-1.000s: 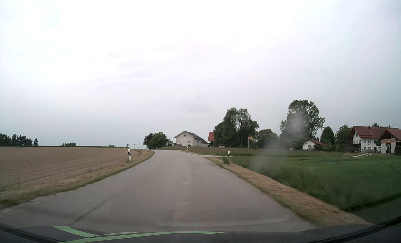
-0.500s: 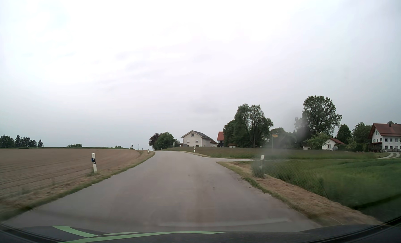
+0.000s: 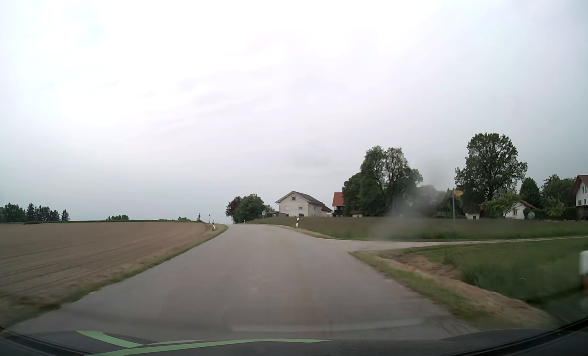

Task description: Follow the waypoints while adhering to traffic rules and regulations

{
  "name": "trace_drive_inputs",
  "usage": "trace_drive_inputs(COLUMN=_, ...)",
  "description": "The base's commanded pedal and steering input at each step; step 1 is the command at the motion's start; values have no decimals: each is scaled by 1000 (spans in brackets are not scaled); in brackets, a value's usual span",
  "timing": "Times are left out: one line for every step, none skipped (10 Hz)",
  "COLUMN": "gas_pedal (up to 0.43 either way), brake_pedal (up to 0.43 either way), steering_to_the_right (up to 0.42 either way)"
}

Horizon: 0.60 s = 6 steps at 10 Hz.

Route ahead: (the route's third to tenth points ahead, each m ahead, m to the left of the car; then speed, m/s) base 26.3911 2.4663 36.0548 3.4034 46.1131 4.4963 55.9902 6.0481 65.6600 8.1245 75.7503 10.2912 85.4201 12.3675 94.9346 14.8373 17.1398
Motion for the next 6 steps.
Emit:
trace_drive_inputs(gas_pedal=130, brake_pedal=0, steering_to_the_right=-19)
trace_drive_inputs(gas_pedal=130, brake_pedal=0, steering_to_the_right=-19)
trace_drive_inputs(gas_pedal=130, brake_pedal=0, steering_to_the_right=-19)
trace_drive_inputs(gas_pedal=130, brake_pedal=0, steering_to_the_right=-19)
trace_drive_inputs(gas_pedal=130, brake_pedal=0, steering_to_the_right=-19)
trace_drive_inputs(gas_pedal=130, brake_pedal=0, steering_to_the_right=-19)
